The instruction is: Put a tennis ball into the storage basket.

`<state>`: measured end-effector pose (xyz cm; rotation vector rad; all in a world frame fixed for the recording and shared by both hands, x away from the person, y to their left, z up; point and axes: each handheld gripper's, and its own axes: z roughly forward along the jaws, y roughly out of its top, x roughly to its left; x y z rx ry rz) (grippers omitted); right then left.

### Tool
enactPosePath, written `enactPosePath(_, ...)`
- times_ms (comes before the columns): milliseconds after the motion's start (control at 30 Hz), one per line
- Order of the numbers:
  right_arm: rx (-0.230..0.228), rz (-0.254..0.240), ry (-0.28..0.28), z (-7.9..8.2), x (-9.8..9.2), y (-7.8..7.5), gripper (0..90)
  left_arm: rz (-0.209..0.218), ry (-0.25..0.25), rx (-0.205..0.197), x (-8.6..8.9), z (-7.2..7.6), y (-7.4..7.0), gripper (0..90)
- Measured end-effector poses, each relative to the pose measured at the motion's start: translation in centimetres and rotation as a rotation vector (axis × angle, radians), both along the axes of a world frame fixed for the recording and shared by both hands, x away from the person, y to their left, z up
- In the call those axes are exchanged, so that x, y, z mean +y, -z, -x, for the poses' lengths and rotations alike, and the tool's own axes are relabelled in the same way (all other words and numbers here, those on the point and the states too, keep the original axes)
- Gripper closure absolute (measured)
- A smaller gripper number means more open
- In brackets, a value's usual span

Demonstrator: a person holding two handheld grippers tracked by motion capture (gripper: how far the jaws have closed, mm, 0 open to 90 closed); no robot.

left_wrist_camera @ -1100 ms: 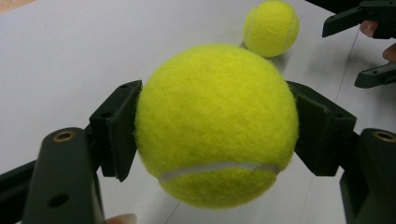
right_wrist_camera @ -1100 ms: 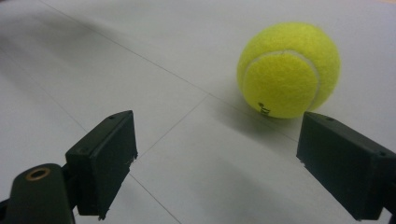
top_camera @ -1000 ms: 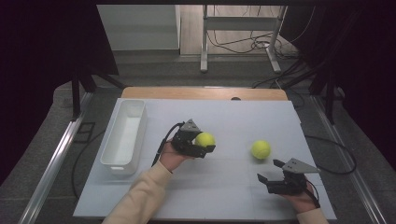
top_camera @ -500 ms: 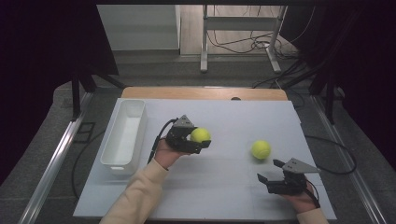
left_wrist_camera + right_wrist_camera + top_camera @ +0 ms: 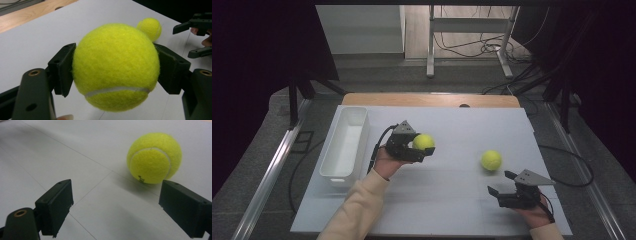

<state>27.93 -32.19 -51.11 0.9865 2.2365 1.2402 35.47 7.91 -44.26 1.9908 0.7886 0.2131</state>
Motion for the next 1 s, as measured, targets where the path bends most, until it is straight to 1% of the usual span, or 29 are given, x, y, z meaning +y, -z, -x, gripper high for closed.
enactPosePath(100,-0.001,0.0,0.0,0.0,0.0,0.0,12.7,0.01,-0.011,-0.007,0.5,0.0,-0.3,26.3)
enactPosePath(367,-0.001,-0.002,0.001,0.0,0.0,-0.1,12.7,0.031,-0.022,-0.013,1.3,0.1,-0.8,26.3)
enactPosePath(600,-0.002,-0.002,0.001,0.0,0.0,0.0,12.7,0.04,-0.029,-0.027,2.1,0.2,-1.5,26.2)
enactPosePath(800,-0.003,-0.001,0.001,0.0,0.0,0.0,12.7,0.048,-0.039,-0.03,2.6,0.3,-1.8,26.3)
enactPosePath(1000,-0.009,-0.001,0.002,0.1,0.0,-0.1,12.7,0.053,-0.048,-0.044,3.0,0.4,-2.2,26.3)
